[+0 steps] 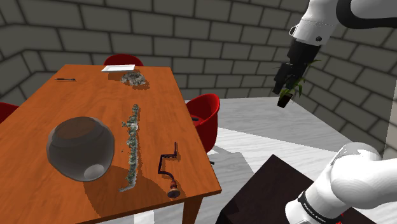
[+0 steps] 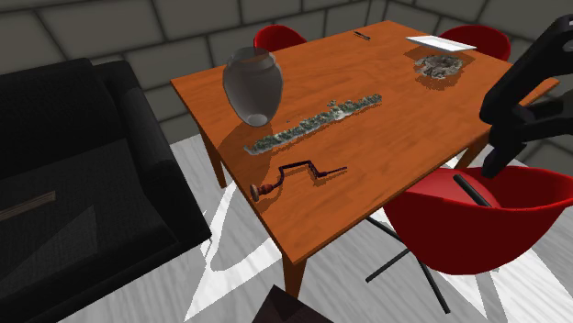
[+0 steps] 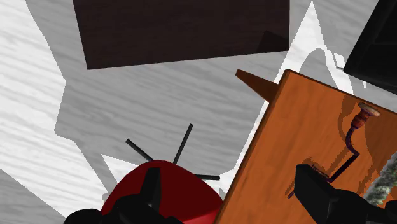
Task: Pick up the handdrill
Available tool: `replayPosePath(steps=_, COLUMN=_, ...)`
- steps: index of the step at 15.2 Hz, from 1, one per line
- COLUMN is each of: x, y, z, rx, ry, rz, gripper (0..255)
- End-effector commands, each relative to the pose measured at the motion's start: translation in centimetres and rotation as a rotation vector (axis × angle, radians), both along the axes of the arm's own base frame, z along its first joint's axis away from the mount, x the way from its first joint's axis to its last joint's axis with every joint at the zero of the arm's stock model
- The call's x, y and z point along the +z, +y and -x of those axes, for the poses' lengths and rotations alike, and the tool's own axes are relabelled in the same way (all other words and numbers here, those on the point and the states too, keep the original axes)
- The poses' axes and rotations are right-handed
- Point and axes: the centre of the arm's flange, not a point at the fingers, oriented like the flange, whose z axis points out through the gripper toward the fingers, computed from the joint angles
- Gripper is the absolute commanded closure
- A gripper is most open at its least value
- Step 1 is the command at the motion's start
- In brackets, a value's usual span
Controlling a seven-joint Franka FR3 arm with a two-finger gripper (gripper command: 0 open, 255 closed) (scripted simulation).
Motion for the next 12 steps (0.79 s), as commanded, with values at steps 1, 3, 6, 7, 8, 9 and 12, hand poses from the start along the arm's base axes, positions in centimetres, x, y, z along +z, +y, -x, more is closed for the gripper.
replayPosePath(steps=1, x=0.0, y=0.0, z=0.0, rx=0.0, ry=0.0, rz=0.0, gripper=0)
replayPosePath(steps=3, x=-1.7, y=1.8, z=-1.1, rx=0.004, ry=0.006, rz=0.001, gripper=0)
replayPosePath(steps=6, x=-4.3, y=4.4, z=-2.7, rx=0.009, ry=0.016, rz=0.003, gripper=0)
replayPosePath(steps=7, x=-5.1, y=5.3, z=-3.3, rx=0.011, ry=0.019, rz=0.004, gripper=0)
replayPosePath(steps=8, x=-6.0, y=6.2, z=-3.8, rx=0.013, ry=0.022, rz=0.004, gripper=0)
replayPosePath(steps=9, x=-6.8, y=7.1, z=-4.3, rx=0.015, ry=0.025, rz=0.005, gripper=0)
replayPosePath(steps=12, x=-9.5, y=9.7, z=-5.9, rx=0.02, ry=0.035, rz=0.006, gripper=0)
